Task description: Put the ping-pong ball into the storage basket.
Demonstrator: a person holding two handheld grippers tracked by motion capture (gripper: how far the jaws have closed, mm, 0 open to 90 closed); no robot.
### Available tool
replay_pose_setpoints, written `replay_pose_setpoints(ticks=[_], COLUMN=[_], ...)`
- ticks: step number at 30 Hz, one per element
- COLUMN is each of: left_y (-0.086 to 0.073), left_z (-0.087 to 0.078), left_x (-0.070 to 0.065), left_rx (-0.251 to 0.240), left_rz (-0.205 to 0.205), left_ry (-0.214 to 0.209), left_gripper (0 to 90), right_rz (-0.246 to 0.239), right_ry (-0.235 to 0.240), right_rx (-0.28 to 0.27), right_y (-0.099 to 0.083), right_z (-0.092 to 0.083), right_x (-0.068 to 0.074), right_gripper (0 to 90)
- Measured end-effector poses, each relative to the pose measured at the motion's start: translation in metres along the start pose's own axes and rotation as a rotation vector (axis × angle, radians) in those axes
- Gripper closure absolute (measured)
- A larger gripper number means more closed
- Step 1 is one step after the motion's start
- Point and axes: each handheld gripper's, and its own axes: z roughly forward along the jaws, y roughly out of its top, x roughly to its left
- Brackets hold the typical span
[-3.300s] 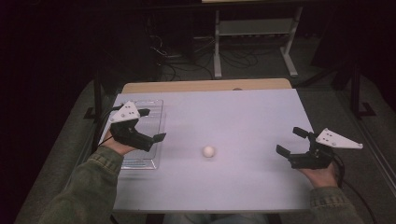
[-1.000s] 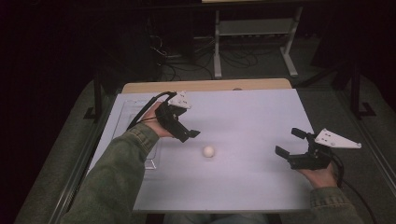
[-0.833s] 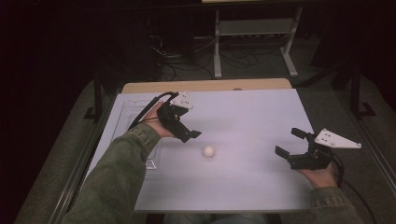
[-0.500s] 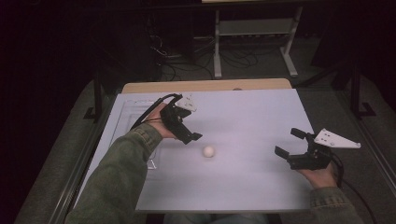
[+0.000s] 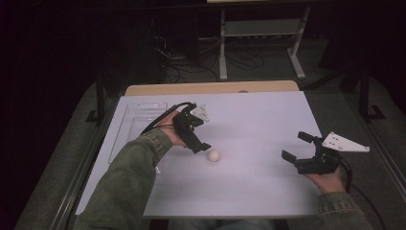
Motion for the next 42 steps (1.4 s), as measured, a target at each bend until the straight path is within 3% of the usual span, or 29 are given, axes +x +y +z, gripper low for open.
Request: replay_pose_setpoints(ticks=[7, 19, 42], left_y=[0.001, 0.003, 0.005], left_z=[0.007, 0.020, 0.041], left_x=[-0.001, -0.005, -0.010], left_rx=[0.018, 0.005, 0.077], left_rz=[0.011, 0.015, 0.027], left_ry=[-0.010, -0.034, -0.070], left_gripper=[0.0, 0.0, 0.0], right_rz=[0.000, 0.002, 0.005], right_ry=[0.005, 0.007, 0.010], right_rx=[0.001, 0.001, 0.001], right_y=[0.000, 0.000, 0.000], right_z=[0.000, 0.000, 0.000], right_x=[0.000, 0.000, 0.000], right_gripper=[0.0, 0.0, 0.0])
